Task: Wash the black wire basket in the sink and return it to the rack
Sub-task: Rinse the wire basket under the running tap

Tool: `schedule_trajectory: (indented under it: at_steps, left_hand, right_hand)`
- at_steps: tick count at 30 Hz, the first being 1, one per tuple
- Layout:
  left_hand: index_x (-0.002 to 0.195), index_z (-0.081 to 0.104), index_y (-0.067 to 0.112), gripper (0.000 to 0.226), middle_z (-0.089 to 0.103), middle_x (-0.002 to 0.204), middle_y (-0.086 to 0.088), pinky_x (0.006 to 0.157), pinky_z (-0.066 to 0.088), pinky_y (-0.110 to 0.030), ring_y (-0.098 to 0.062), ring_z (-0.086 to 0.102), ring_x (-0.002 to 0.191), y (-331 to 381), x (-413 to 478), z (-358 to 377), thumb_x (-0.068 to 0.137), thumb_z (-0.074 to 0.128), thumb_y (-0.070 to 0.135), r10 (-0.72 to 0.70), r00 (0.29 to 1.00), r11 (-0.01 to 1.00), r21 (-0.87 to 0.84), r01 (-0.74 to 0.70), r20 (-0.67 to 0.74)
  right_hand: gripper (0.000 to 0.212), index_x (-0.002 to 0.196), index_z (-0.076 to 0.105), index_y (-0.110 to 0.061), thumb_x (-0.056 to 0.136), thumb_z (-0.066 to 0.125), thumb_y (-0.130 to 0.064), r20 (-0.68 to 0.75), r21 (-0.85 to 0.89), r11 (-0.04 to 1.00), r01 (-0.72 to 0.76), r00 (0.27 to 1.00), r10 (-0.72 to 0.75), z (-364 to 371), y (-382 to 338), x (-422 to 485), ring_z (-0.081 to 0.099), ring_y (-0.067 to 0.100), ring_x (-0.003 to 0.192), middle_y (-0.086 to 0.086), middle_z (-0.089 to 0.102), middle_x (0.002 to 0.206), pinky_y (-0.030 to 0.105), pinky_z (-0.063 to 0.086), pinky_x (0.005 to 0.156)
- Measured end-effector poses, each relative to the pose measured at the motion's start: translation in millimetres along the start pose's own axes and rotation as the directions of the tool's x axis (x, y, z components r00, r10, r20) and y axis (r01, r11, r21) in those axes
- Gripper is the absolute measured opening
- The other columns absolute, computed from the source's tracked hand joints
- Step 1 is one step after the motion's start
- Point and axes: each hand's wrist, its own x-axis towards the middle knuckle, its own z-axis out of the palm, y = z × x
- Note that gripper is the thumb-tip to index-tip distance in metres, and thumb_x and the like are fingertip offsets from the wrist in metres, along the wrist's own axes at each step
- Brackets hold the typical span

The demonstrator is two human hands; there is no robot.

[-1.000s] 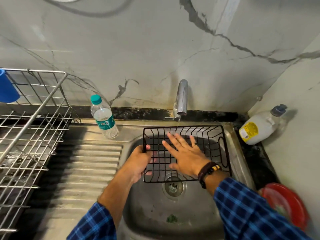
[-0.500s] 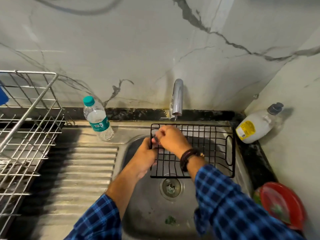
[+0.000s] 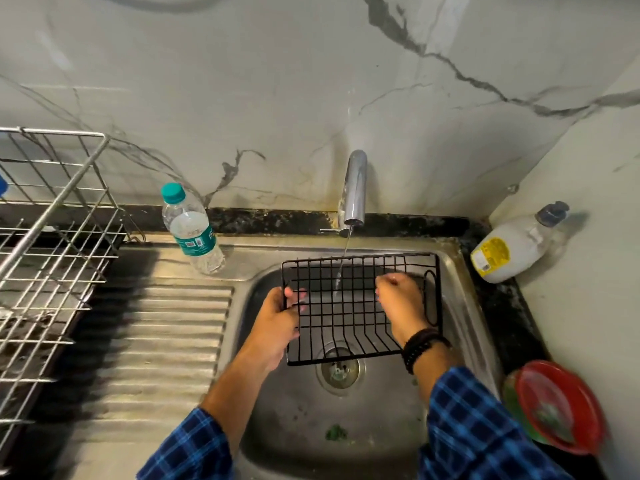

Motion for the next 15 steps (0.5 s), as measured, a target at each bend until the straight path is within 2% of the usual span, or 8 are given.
schedule_trajectory:
  at_steps: [2,5,7,8,10,12,13,15]
  left_hand:
    - [0.096,0.052,0.029,0.029,0.066,0.127,0.007,0.083,0.042,-0.04,-0.015,0.06,0.119,3.2,-0.1,-2.7,0.103,0.04,0.002,0.031,0.999,0.999,-0.018,-0.031,-0.01]
    - [0.096,0.051,0.028,0.029,0.066,0.125,0.005,0.079,0.042,-0.033,-0.012,0.061,0.117,7.1,-1.7,-4.4,0.103,0.039,0.003,0.08,0.997,0.997,0.0,-0.08,-0.008]
    - [0.094,0.053,0.026,0.029,0.068,0.118,0.004,0.084,0.042,-0.031,-0.013,0.061,0.115,8.4,-1.9,-4.3,0.104,0.039,0.003,0.115,0.993,0.993,-0.007,-0.115,-0.038]
    - [0.094,0.053,0.026,0.028,0.068,0.115,0.004,0.089,0.042,-0.032,-0.014,0.061,0.114,10.2,-1.8,-4.8,0.105,0.04,0.004,0.13,0.99,0.991,-0.019,-0.131,-0.051]
    - [0.095,0.055,0.024,0.025,0.068,0.111,0.006,0.095,0.039,-0.034,-0.011,0.061,0.107,16.0,-1.3,-6.7,0.105,0.044,0.004,0.172,0.983,0.984,-0.045,-0.175,-0.063]
    - [0.098,0.058,0.024,0.025,0.069,0.108,0.009,0.093,0.038,-0.031,-0.007,0.061,0.1,23.7,-1.4,-8.7,0.103,0.047,0.001,0.216,0.974,0.974,-0.052,-0.22,-0.065]
    - [0.101,0.059,0.024,0.029,0.069,0.107,0.009,0.092,0.039,-0.027,-0.005,0.061,0.1,27.8,-2.5,-8.5,0.102,0.046,-0.003,0.237,0.97,0.97,-0.047,-0.24,-0.054]
    - [0.106,0.059,0.022,0.046,0.069,0.109,0.008,0.088,0.044,-0.015,-0.002,0.062,0.104,33.8,-6.6,-5.3,0.094,0.041,-0.019,0.288,0.957,0.957,-0.04,-0.289,-0.016]
  right_hand:
    - [0.019,0.091,0.066,-0.012,0.097,0.057,-0.028,0.085,-0.095,0.995,-0.041,0.995,0.049,-1.8,11.4,-7.8,0.062,0.02,0.074,0.003,0.07,0.083,0.038,0.055,0.073]
    - [0.024,0.092,0.058,-0.017,0.099,0.054,-0.04,0.163,-0.369,0.929,0.038,0.986,0.025,-11.5,13.3,-24.8,0.056,0.019,0.076,0.001,0.062,0.09,0.032,0.045,0.07]
    - [0.027,0.116,0.058,-0.021,0.1,0.052,-0.042,0.151,-0.666,0.709,0.233,0.972,-0.178,-22.9,9.1,-40.3,0.059,0.021,0.1,0.003,0.057,0.115,0.03,0.045,0.078]
    - [0.029,0.123,0.058,-0.021,0.1,0.051,-0.038,0.135,-0.705,0.627,0.331,0.931,-0.339,-30.3,8.7,-47.9,0.06,0.019,0.105,0.002,0.056,0.124,0.031,0.049,0.081]
    - [0.02,0.115,0.062,-0.021,0.099,0.053,-0.029,0.015,-0.639,0.594,0.489,0.78,-0.626,-47.4,5.3,-60.0,0.062,0.015,0.095,0.001,0.062,0.115,0.027,0.051,0.074]
    - [0.024,0.117,0.059,-0.017,0.093,0.063,-0.023,-0.186,-0.576,0.628,0.523,0.665,-0.724,-63.5,5.8,-60.3,0.059,0.018,0.099,0.006,0.06,0.116,0.027,0.049,0.077]
    - [0.035,0.124,0.053,-0.016,0.091,0.066,-0.021,-0.238,-0.542,0.668,0.509,0.669,-0.704,-68.7,8.7,-55.5,0.057,0.021,0.106,0.008,0.056,0.123,0.029,0.048,0.082]
    - [0.052,0.137,0.041,-0.019,0.092,0.067,-0.016,-0.229,-0.369,0.766,0.525,0.748,-0.623,-71.3,7.9,-50.3,0.057,0.018,0.112,0.006,0.051,0.132,0.02,0.048,0.085]
